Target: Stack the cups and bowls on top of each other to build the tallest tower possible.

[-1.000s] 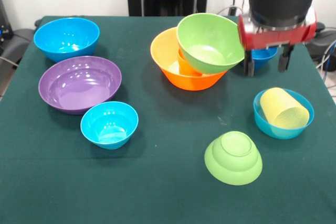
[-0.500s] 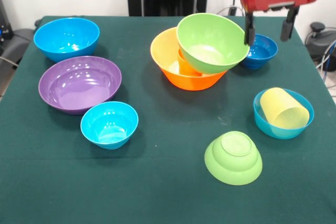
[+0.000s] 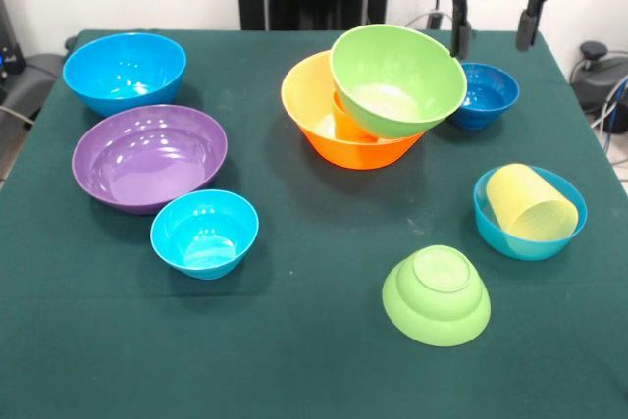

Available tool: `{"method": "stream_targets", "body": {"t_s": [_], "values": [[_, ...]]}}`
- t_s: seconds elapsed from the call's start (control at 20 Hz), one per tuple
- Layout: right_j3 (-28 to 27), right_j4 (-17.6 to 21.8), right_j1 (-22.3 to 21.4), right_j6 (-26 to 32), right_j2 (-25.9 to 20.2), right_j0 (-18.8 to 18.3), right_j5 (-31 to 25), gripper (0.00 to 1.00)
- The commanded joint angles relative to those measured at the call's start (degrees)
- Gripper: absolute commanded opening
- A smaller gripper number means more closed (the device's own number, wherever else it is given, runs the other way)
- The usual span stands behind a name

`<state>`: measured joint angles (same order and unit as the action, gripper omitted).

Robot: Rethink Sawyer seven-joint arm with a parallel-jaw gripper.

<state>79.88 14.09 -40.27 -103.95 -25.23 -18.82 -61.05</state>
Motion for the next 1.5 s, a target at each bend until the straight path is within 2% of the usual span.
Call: {"method": "stream_targets", "body": {"t_s": [0.05, 0.75, 1.25, 1.5], "values": [[6.49, 1.35, -0.13, 4.79, -1.19, -1.95, 1.76, 1.0], [7.5, 4.02, 2.12, 7.0, -1.64, -4.65, 4.44, 1.0], [11.61, 8.36, 0.45, 6.49, -0.68, -4.19, 9.42, 1.0], [13.79, 9.07, -0.1, 5.92, -0.9, -4.37, 10.91, 1.0]]}}
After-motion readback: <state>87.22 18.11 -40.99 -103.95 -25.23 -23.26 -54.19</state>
